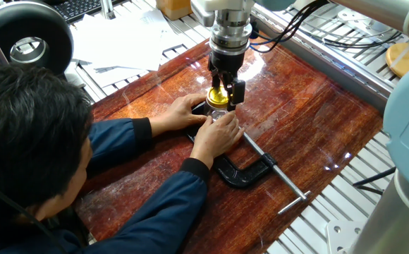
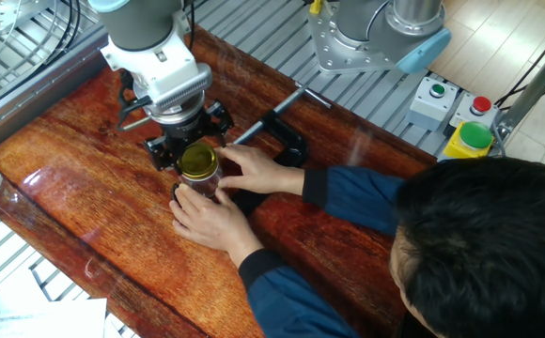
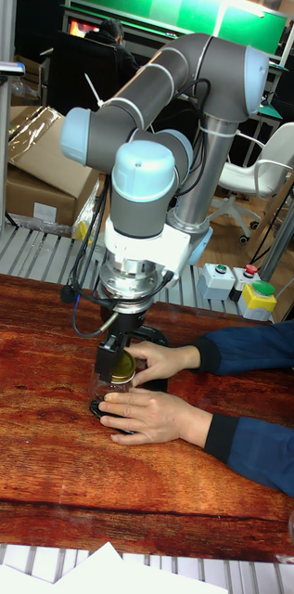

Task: Screw the lid onto the jar

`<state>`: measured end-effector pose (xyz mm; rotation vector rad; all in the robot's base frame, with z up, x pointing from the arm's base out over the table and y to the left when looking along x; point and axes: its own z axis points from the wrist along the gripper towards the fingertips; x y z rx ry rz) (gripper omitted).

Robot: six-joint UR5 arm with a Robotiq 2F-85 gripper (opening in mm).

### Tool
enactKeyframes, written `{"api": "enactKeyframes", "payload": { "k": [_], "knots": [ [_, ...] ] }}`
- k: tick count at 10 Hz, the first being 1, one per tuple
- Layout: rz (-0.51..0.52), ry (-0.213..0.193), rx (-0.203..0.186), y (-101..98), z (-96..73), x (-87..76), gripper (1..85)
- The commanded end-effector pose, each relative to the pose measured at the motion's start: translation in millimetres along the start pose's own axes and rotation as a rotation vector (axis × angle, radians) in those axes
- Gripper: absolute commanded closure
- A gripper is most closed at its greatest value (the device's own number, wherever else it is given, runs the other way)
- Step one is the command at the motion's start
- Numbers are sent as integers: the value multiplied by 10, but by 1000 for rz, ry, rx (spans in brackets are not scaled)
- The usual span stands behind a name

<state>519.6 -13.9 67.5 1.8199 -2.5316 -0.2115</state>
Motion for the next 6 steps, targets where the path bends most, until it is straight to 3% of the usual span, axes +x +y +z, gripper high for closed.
{"api": "enactKeyframes", "payload": {
  "k": [1, 6],
  "knots": [
    [34, -8, -28, 49, -9, 11, 7],
    [118, -2, -39, 68, -9, 25, 7]
  ]
}}
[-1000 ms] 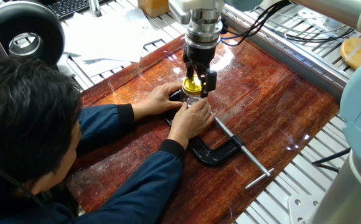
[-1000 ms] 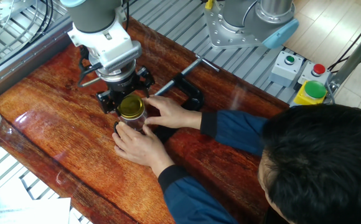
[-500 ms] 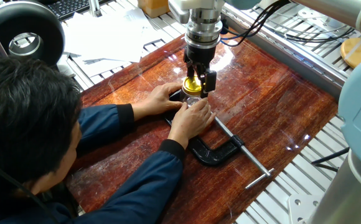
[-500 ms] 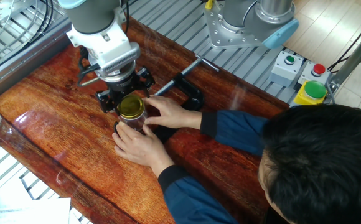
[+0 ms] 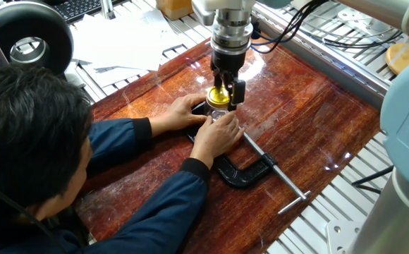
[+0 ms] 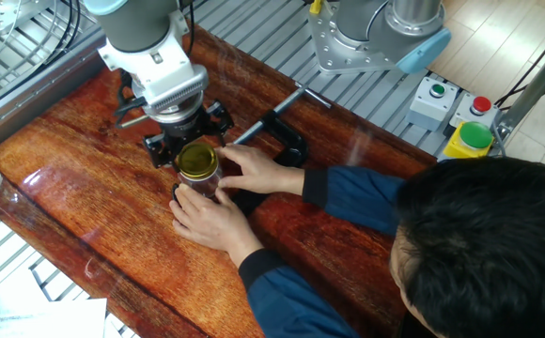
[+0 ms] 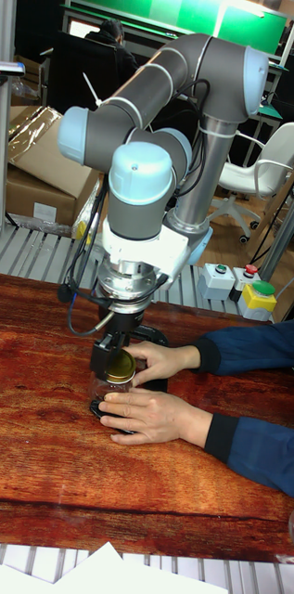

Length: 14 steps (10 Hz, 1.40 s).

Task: Screw the lid onto the jar

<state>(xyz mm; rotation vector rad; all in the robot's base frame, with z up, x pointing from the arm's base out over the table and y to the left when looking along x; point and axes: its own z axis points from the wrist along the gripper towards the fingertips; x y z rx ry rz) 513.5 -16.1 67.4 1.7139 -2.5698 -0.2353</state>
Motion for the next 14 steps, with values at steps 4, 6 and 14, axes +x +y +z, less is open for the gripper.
{"api": "enactKeyframes", "payload": {
  "k": [4, 6, 14],
  "knots": [
    [73, -5, -41, 62, -14, 17, 7],
    [87, -8, -63, 116, -16, 14, 7],
    [98, -6, -97, 114, -42, 126, 7]
  ]
}}
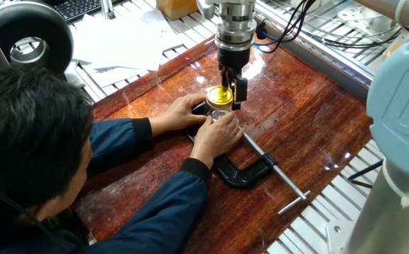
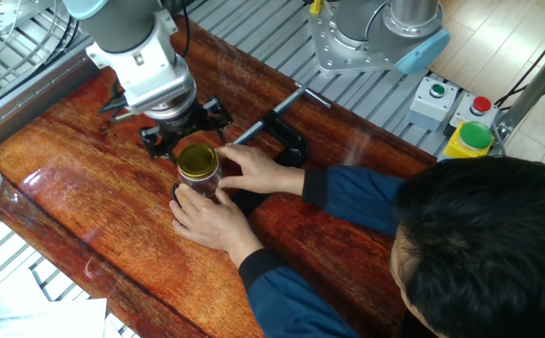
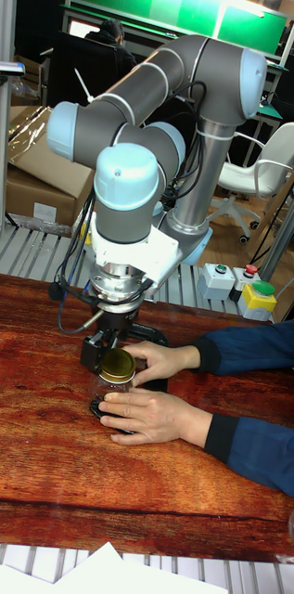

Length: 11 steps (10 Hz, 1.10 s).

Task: Screw the lid onto the jar

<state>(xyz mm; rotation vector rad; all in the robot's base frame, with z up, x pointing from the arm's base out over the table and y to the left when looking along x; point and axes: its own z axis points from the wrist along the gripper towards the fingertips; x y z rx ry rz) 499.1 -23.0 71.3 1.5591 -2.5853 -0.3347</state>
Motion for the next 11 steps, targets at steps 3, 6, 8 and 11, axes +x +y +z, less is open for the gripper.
{"api": "enactKeyframes", "payload": {
  "k": [3, 6, 8, 11],
  "knots": [
    [7, -8, -17, 32, -9, 63, 7],
    [13, -5, -20, 62, -15, 133, 7],
    [20, -6, -24, 92, -15, 182, 7],
    [29, -6, -24, 150, 11, 237, 7]
  ]
}}
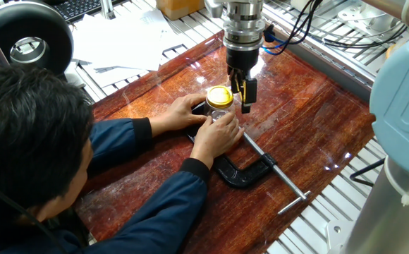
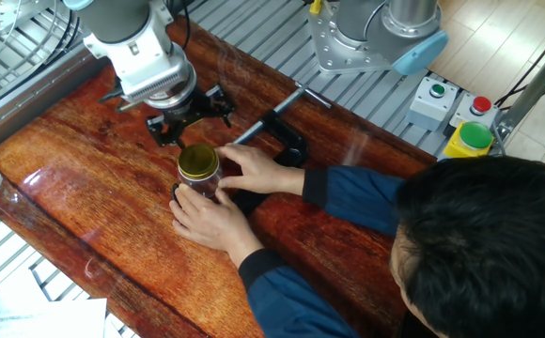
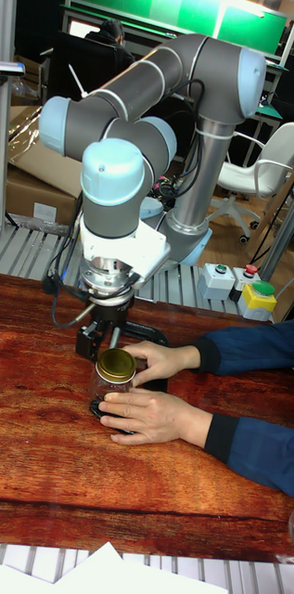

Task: Screw the lid onto the jar

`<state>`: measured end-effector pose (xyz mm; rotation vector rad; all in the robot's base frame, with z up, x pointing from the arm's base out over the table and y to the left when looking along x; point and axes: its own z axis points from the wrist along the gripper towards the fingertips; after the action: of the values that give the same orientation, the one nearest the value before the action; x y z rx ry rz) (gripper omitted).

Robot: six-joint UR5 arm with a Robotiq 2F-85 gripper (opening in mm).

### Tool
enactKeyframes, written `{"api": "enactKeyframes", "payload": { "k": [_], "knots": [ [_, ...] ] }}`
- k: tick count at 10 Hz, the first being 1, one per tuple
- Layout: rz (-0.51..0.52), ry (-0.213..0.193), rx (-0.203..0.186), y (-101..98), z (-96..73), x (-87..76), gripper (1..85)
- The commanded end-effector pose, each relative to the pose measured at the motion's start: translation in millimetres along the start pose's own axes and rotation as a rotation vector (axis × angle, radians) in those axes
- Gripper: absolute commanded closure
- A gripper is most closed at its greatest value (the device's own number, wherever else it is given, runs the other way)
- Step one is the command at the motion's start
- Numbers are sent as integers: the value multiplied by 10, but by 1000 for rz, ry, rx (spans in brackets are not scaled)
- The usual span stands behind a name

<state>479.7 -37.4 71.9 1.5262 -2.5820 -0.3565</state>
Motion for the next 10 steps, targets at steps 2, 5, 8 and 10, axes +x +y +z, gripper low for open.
{"api": "enactKeyframes", "payload": {
  "k": [2, 5, 8, 10],
  "knots": [
    [30, -9, 0, 112, 18, 14, 7],
    [26, 18, 27, 118, -41, 118, 7],
    [2, 39, 63, 51, -110, 185, 7],
    [-29, 61, 95, -69, -163, 210, 7]
  ]
}}
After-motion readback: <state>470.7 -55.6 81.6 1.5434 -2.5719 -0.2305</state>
